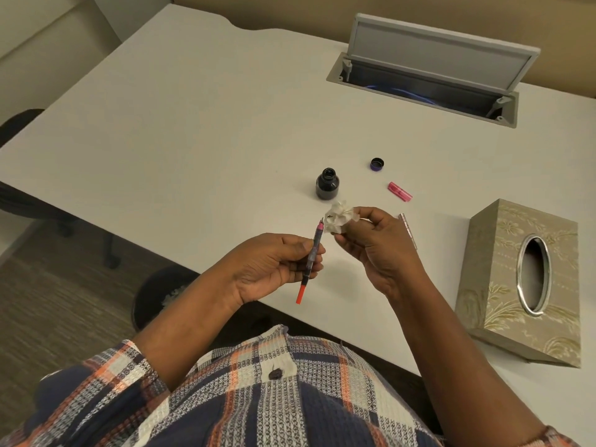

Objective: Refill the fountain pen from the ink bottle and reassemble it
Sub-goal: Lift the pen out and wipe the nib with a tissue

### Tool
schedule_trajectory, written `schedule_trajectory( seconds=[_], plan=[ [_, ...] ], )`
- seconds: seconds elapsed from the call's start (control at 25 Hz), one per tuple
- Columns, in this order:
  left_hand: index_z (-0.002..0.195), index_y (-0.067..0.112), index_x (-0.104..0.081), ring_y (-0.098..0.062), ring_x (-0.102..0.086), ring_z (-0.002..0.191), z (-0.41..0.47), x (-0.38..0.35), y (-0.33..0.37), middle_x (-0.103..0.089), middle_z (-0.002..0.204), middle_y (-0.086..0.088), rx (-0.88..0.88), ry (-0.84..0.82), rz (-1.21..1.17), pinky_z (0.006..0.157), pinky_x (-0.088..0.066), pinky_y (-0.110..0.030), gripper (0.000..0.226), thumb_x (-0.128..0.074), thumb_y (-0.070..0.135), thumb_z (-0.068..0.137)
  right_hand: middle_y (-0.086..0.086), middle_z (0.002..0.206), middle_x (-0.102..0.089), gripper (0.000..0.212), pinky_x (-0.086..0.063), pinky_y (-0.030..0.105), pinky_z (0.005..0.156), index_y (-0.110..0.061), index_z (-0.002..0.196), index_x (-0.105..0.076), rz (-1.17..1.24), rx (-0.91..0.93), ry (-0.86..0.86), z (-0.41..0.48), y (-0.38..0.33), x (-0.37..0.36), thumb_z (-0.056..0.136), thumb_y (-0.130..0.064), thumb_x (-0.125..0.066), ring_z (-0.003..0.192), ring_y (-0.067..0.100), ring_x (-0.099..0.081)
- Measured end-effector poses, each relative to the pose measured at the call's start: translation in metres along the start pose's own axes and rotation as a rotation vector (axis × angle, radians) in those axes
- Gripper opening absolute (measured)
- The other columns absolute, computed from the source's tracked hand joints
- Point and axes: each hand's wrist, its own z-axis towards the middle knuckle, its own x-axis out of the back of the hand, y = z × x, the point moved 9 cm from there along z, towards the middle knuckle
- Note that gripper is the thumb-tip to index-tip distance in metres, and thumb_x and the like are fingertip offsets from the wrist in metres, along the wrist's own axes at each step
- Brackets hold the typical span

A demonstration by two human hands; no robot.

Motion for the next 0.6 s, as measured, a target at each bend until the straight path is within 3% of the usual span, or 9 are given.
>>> schedule_trajectory(
  seconds=[0.2, 0.4, 0.6],
  plan=[
    [0.083, 0.002, -0.072, -0.02, -0.067, 0.076, 0.001, -0.003, 0.0, -0.069, 0.074, -0.009, 0.0, -0.016, 0.015, 0.08, -0.057, -0.032, 0.021, -0.053, 0.007, 0.09, 0.011, 0.09, -0.075, 0.028, -0.058, 0.026, 0.069, -0.011, 0.105, -0.067, 0.047, -0.012, -0.105, -0.002, 0.002, -0.011, 0.083, 0.007, -0.064, 0.081, 0.02, -0.072],
    [0.083, 0.001, -0.072, -0.02, -0.066, 0.075, 0.003, -0.006, -0.006, -0.068, 0.074, -0.01, 0.035, -0.019, 0.028, 0.077, -0.058, -0.032, 0.021, -0.053, 0.008, 0.09, 0.012, 0.088, -0.075, 0.021, -0.057, 0.024, 0.066, -0.006, 0.086, -0.071, 0.192, -0.054, -0.049, -0.004, 0.01, -0.008, 0.082, 0.012, -0.06, 0.082, 0.022, -0.073],
    [0.086, 0.001, -0.071, -0.02, -0.066, 0.075, 0.005, -0.006, -0.008, -0.068, 0.072, -0.009, 0.059, -0.011, -0.03, 0.075, -0.057, -0.031, 0.02, -0.053, 0.007, 0.09, 0.016, 0.096, -0.074, 0.016, -0.058, 0.028, 0.073, -0.002, 0.089, -0.07, 0.207, -0.076, -0.103, -0.009, 0.011, -0.017, 0.083, 0.008, -0.06, 0.087, 0.025, -0.073]
  ],
)
